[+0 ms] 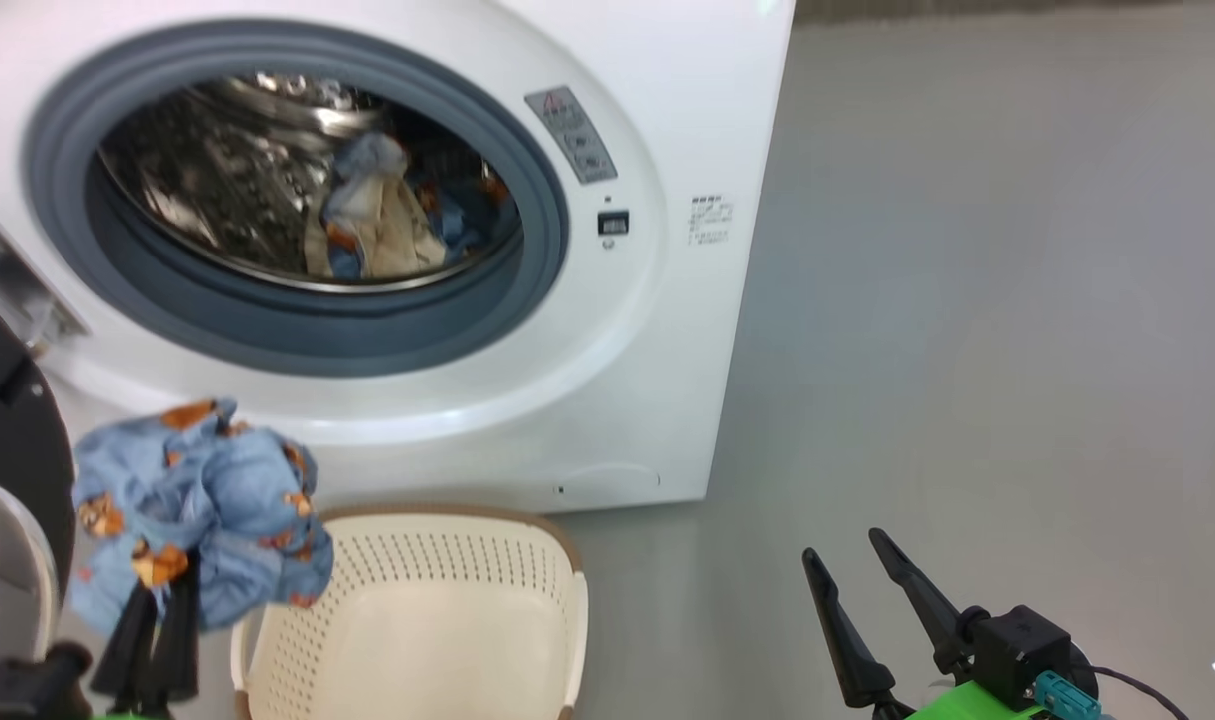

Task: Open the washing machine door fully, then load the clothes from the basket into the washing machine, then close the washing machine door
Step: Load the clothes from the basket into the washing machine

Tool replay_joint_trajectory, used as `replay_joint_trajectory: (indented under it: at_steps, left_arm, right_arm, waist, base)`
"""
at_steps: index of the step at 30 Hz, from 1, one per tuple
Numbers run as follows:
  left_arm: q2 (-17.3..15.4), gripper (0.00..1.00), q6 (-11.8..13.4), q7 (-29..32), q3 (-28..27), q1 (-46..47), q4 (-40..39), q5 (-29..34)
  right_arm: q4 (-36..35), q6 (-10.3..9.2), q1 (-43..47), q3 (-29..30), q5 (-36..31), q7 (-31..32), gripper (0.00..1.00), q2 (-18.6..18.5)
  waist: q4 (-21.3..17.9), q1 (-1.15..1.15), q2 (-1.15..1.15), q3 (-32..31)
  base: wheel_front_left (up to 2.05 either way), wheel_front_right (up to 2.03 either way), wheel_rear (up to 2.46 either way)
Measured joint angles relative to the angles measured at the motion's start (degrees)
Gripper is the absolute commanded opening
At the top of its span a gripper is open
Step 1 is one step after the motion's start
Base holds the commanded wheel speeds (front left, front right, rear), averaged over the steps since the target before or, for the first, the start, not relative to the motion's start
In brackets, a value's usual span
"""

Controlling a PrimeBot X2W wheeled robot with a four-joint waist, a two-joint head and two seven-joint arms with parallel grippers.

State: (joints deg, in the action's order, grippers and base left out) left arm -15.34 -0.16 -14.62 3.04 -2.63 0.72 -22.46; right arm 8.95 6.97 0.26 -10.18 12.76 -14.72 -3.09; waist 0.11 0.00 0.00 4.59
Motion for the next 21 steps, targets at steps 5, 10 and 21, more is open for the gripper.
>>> replay_joint_trajectory:
  at_steps: [5, 10, 21]
  left_arm:
    - [0.27, 0.00, 0.58, 0.00, -0.10, -4.24, -1.16, 0.07]
    - [0.47, 0.00, 1.02, 0.00, -0.22, -6.93, -2.01, 0.15]
    - [1.87, 0.00, 2.93, 0.00, -1.33, -9.51, -2.22, 1.02]
  right_arm:
    - [0.09, 0.00, 0.73, -0.10, 0.01, 0.05, 1.00, 0.01]
    - [0.04, 0.00, 2.12, -0.14, 0.29, 0.47, 1.00, 0.10]
    - [-0.67, 0.00, 2.11, -0.11, 0.29, 1.08, 1.00, 0.10]
  waist:
    - [-0.09, 0.00, 0.00, -3.05]
    - [-0.14, 0.00, 0.00, -5.10]
    - [-0.50, 0.00, 0.00, -5.54]
  base:
    - [0.00, 0.00, 0.00]
    - [0.00, 0.00, 0.00]
    - [0.00, 0.00, 0.00]
